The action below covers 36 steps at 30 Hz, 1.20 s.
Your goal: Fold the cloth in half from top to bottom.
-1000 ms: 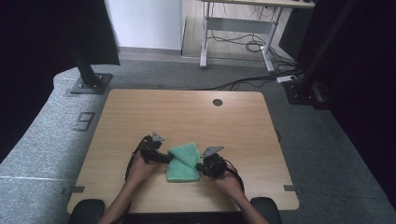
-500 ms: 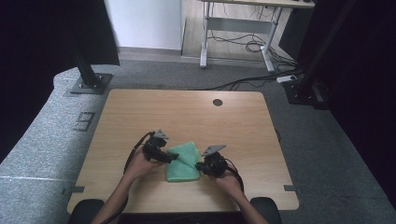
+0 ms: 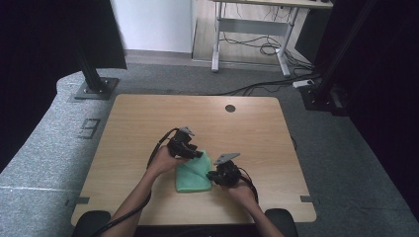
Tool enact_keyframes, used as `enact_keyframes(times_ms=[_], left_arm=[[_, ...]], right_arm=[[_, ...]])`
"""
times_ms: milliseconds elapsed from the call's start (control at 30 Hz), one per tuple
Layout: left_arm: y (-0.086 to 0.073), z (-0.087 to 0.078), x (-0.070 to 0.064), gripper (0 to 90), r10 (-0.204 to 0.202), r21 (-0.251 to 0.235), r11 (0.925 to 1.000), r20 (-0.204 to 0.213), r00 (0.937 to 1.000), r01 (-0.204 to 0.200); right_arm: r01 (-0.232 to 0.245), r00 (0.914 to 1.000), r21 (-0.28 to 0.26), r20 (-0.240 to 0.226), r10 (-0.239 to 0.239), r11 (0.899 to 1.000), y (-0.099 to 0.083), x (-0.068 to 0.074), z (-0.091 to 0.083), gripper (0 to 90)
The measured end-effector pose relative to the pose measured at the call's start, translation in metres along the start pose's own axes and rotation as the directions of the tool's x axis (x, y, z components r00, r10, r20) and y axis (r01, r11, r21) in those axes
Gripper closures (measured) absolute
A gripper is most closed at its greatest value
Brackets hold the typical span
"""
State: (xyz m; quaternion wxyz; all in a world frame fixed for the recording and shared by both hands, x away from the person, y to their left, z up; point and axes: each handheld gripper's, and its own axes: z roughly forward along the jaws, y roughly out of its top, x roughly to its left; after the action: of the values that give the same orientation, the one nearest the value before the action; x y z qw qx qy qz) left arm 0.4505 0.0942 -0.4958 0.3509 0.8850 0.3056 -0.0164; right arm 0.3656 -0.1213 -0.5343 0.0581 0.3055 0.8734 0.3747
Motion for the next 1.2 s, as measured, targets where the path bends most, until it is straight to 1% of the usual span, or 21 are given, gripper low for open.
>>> enact_keyframes(times_ms=[33,67,100,167,267,300,433,467,600,667,833,933,1033,1133,1167,1200], left_arm=[[-0.001,0.0,0.0,66.2,0.002,0.009,1.0,0.022,0.9998,-0.002],[-0.002,-0.001,-0.001,72.2,0.005,0.027,0.9996,0.033,0.9995,-0.006],[-0.002,-0.001,-0.002,77.3,0.018,0.039,0.999,0.031,0.9994,-0.019],[-0.003,-0.004,-0.005,83.2,0.023,0.037,0.999,0.031,0.9992,-0.025],[-0.004,-0.012,-0.009,84.2,0.042,0.022,0.9989,0.019,0.999,-0.042],[-0.005,-0.017,-0.012,83.9,0.051,0.011,0.9986,0.011,0.9986,-0.051],[-0.01,-0.029,-0.02,82.3,0.085,0.003,0.9964,-0.016,0.9962,-0.085],[-0.012,-0.031,-0.022,81.7,0.087,0.001,0.9962,-0.019,0.9961,-0.087],[-0.025,-0.04,-0.027,80.7,0.082,-0.018,0.9964,-0.029,0.9962,-0.083],[-0.034,-0.043,-0.03,80.0,0.082,-0.02,0.9964,-0.032,0.9961,-0.082],[-0.058,-0.046,-0.036,77.0,0.076,-0.016,0.9969,-0.042,0.9962,-0.077],[-0.069,-0.045,-0.039,74.5,0.071,-0.011,0.9974,-0.042,0.9966,-0.071],[-0.081,-0.044,-0.04,68.8,0.063,-0.002,0.998,-0.039,0.9973,-0.063],[-0.093,-0.042,-0.042,58.3,0.048,0.004,0.9989,-0.018,0.9987,-0.048],[-0.096,-0.041,-0.042,56.7,0.051,0.005,0.9987,-0.011,0.9986,-0.051],[-0.099,-0.041,-0.044,54.0,0.053,0.006,0.9986,-0.013,0.9985,-0.053]], right_arm=[[0.001,1.0,-0.003,-0.003,-0.001,1.0,0.0,-0.001,0.0,81.3],[-0.003,1.0,-0.004,-0.009,0.002,1.0,0.0,-0.002,0.0,81.2],[-0.01,0.9999,-0.005,-0.011,0.01,1.0,0.0,-0.002,0.0,81.2],[-0.014,0.9998,-0.009,-0.016,0.014,1.0,0.0,-0.003,-0.001,81.1],[-0.004,1.0,-0.018,-0.009,0.004,1.0,0.001,-0.002,-0.003,81.0],[-0.005,1.0,-0.022,-0.006,0.005,1.0,0.002,-0.001,-0.003,80.9],[0.011,0.9999,-0.036,-0.001,-0.011,0.999,0.005,0.003,-0.008,80.8],[0.017,0.9999,-0.041,0.0,-0.017,0.999,0.005,0.005,-0.01,80.7],[0.036,0.9993,-0.05,-0.008,-0.037,0.998,0.008,0.011,-0.013,80.2],[0.043,0.999,-0.046,-0.011,-0.044,0.998,0.007,0.014,-0.012,79.8],[0.044,0.9988,-0.031,-0.02,-0.045,0.999,0.004,0.016,-0.01,78.5],[0.042,0.9988,-0.025,-0.024,-0.043,0.999,0.002,0.016,-0.01,77.8],[0.036,0.9989,-0.02,-0.029,-0.036,0.999,0.0,0.016,-0.01,75.0],[0.027,0.999,-0.02,-0.036,-0.028,0.999,-0.003,0.017,-0.01,72.6],[0.024,0.999,-0.018,-0.038,-0.025,1.0,-0.003,0.017,-0.011,72.0],[0.028,0.9989,-0.018,-0.037,-0.029,0.999,-0.004,0.017,-0.012,71.4]])
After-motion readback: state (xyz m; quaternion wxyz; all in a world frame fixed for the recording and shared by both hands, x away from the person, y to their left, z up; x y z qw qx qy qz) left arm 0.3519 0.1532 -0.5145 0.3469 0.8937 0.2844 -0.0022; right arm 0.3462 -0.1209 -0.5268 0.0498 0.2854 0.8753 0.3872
